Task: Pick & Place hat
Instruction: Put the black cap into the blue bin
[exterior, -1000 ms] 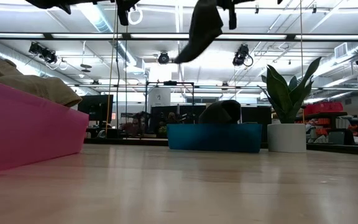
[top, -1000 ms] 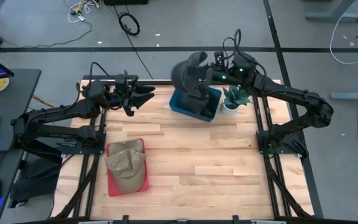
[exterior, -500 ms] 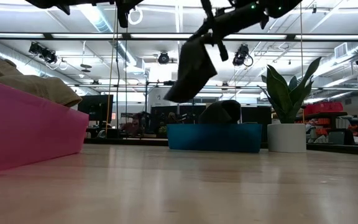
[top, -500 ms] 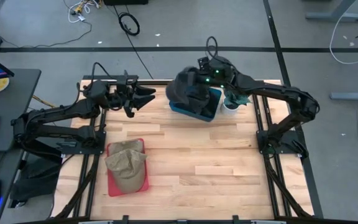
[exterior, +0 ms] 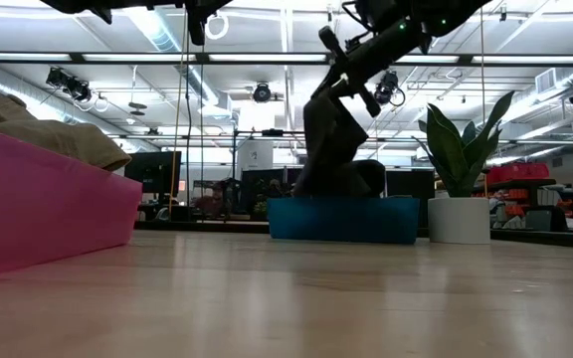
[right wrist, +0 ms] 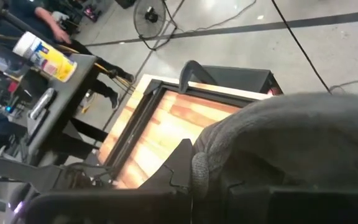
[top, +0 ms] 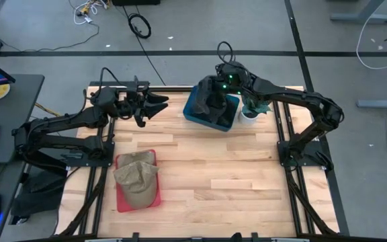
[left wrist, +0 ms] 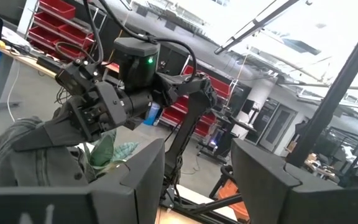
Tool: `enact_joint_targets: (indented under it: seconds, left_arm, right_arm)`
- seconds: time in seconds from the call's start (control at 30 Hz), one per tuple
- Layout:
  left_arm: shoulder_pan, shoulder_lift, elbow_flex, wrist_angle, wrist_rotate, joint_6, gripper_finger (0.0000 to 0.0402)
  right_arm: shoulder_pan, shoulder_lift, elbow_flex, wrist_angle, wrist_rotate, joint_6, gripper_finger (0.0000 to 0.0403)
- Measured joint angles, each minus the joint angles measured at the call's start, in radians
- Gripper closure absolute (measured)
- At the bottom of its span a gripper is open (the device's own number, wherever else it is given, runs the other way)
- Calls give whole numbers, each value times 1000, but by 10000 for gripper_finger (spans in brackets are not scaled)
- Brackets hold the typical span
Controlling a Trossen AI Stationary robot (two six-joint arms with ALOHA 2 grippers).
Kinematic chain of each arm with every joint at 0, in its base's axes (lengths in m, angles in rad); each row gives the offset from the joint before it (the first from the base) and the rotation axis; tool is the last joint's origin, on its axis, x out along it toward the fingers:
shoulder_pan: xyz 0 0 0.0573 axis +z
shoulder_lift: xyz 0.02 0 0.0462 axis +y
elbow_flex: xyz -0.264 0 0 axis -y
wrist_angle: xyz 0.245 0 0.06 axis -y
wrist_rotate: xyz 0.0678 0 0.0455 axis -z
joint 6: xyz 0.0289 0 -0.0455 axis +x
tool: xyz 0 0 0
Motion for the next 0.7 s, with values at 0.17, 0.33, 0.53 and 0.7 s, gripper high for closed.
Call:
enact_joint_targets:
  seconds: [0.17,0.33,0.53,0.7]
  left_arm:
    - [0,0,0,0,0,-1,214]
    - [0,0,0,0,0,-1,214]
    - [0,0,0,0,0,-1,213]
    - [0,0,0,-1,0,-5,213]
  right_arm:
    - [-8,0,0,-18,4,0,384]
    - [-13,9,0,-18,7,1,384]
    - [-12,67,0,-21,7,4,384]
    - [-12,104,0,-6,7,8,384]
